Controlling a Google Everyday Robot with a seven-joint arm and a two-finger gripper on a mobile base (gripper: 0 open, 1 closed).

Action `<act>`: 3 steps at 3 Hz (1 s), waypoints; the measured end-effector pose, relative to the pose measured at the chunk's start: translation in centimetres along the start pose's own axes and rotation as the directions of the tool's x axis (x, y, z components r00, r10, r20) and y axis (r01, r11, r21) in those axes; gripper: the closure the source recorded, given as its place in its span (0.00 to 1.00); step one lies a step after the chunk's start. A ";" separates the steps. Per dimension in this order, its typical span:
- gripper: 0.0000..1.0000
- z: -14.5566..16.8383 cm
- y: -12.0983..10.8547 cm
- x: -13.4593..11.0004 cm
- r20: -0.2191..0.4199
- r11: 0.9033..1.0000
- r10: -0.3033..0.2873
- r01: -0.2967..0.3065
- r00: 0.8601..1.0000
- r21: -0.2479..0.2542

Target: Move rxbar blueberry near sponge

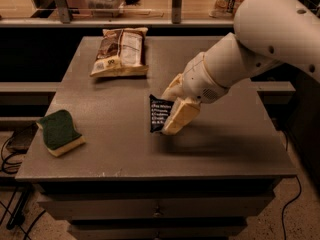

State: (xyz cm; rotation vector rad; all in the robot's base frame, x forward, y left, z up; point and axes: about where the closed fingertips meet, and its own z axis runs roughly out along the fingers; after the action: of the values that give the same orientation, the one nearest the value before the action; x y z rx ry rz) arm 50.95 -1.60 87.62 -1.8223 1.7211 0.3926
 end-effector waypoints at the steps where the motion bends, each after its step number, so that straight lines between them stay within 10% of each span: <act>1: 1.00 1.0 0.6 -0.3 0.005 1.000 0.002 -0.002 1.000 -0.026; 3: 1.00 8.1 1.9 -6.4 0.130 0.987 -0.059 0.077 0.990 -0.140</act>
Offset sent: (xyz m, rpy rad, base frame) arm -0.0126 0.1136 -0.0314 0.1234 0.0701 0.2143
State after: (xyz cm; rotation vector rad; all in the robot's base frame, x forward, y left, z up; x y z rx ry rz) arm 49.83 8.40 84.60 -1.9089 1.5762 0.6046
